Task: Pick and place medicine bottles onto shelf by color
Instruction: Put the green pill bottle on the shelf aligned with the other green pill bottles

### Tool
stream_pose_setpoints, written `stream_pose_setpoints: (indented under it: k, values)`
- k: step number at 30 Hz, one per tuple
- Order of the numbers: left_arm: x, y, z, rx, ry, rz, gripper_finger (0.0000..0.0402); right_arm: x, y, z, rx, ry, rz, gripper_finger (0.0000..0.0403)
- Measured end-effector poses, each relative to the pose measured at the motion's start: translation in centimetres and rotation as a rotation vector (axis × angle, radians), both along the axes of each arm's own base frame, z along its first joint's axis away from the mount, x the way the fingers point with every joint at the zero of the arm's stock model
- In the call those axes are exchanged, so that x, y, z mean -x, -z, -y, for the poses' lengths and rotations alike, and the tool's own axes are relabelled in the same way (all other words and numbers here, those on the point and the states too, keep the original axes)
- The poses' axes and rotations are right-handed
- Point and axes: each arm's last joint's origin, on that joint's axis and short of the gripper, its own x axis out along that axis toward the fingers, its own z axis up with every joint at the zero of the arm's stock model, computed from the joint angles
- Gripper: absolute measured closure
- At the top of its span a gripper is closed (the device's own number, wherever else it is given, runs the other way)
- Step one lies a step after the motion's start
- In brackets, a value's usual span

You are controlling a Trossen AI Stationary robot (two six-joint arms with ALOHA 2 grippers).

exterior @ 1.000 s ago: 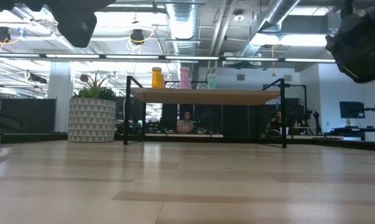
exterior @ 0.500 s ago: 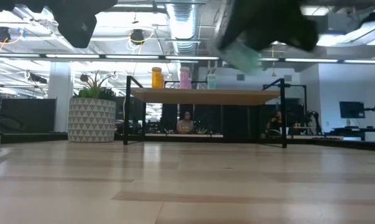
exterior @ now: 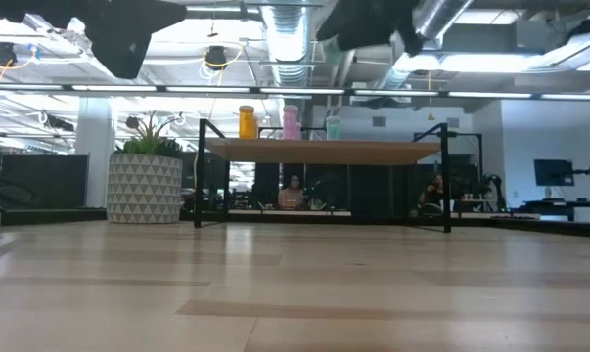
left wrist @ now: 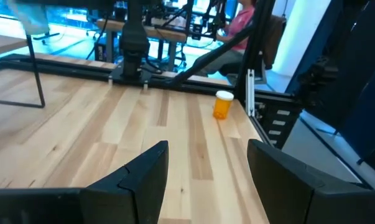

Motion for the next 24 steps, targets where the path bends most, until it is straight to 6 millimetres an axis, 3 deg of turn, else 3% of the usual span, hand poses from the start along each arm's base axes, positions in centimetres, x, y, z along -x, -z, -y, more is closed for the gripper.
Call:
stream_pose_setpoints:
  k: [8, 12, 18, 24]
  values:
    - [0.0, 0.0, 0.0, -0.019, -0.004, 0.002, 0.0194, 1.7, 3.5, 6.2, 0.130, -0.087, 0.228, 0.0278]
    - [0.0, 0.0, 0.0, -0.033, -0.007, 0.004, 0.0194, 1.9, 4.1, 8.3, 0.228, -0.039, 0.184, 0.0278]
    - [-0.2, 0.0, -0.4, -0.047, -0.032, 0.005, 0.0194, 1.6, 5.9, 11.3, 0.227, 0.052, 0.110, 0.0278]
    - [-0.6, 0.0, -1.0, -0.056, -0.059, 0.003, 0.0194, 1.0, 7.6, 12.9, 0.207, 0.100, 0.091, 0.0278]
